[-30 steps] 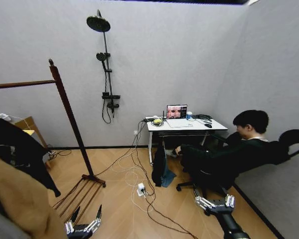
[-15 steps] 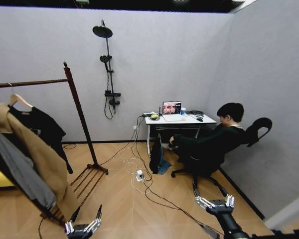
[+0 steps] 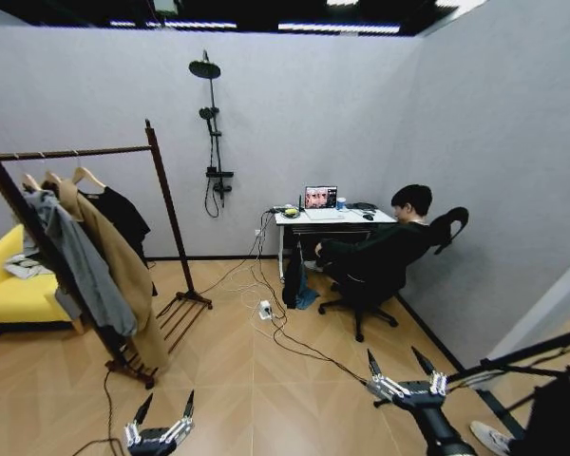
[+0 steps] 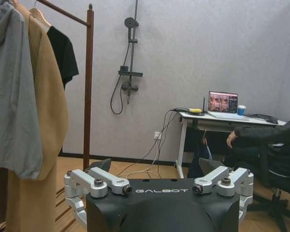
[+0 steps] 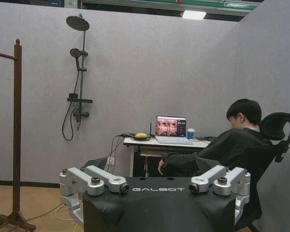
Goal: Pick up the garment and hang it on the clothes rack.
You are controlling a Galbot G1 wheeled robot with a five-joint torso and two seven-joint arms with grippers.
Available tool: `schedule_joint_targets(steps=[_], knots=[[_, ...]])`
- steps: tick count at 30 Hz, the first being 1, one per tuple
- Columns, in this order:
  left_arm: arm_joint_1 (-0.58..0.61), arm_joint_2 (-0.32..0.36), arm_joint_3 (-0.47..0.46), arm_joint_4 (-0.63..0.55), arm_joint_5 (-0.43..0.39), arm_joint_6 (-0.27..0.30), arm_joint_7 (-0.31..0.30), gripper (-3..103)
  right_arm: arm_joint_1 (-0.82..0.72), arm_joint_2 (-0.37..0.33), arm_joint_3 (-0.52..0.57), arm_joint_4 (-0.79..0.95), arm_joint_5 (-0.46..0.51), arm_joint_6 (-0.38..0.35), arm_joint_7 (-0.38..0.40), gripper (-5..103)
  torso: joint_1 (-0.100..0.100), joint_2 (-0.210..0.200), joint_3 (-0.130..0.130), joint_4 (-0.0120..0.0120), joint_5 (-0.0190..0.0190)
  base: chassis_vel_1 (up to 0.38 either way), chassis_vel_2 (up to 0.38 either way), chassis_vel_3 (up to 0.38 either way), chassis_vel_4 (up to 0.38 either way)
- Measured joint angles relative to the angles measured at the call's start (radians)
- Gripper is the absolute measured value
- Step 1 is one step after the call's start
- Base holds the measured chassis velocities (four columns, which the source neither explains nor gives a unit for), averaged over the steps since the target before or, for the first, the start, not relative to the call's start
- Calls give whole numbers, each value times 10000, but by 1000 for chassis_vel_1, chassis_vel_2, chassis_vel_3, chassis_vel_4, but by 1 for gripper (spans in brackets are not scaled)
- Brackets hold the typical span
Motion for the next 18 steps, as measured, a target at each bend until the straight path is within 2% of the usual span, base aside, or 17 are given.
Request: schedule_joint_targets(steps=[1,7,8,13,18], knots=[[-1,0,7,0,0,-1,3,100,0,0,0,1,-1,0,1,100,-3,3,-3,-3,-15,344,-342,-325,339],[0,-1,2,0,0,0,1,100,-2,0,0,1,-1,0,1,100,-9,5,-4,-1,-7,292,-266,-274,298],[0,-1,0,1,0,0,-1,100,-2,1,0,1,-1,0,0,100,-10,7,-4,3,-12,82,-79,-177,118],[-1,0,6,0,0,0,4,100,-3,1,1,0,-1,0,1,100,-8,5,-3,-9,-5,10,0,-90,48],[-3,-1,5,0,0,-1,2,100,3,0,1,0,-1,0,1,100,10,-6,3,3,-8,-58,36,72,-36]])
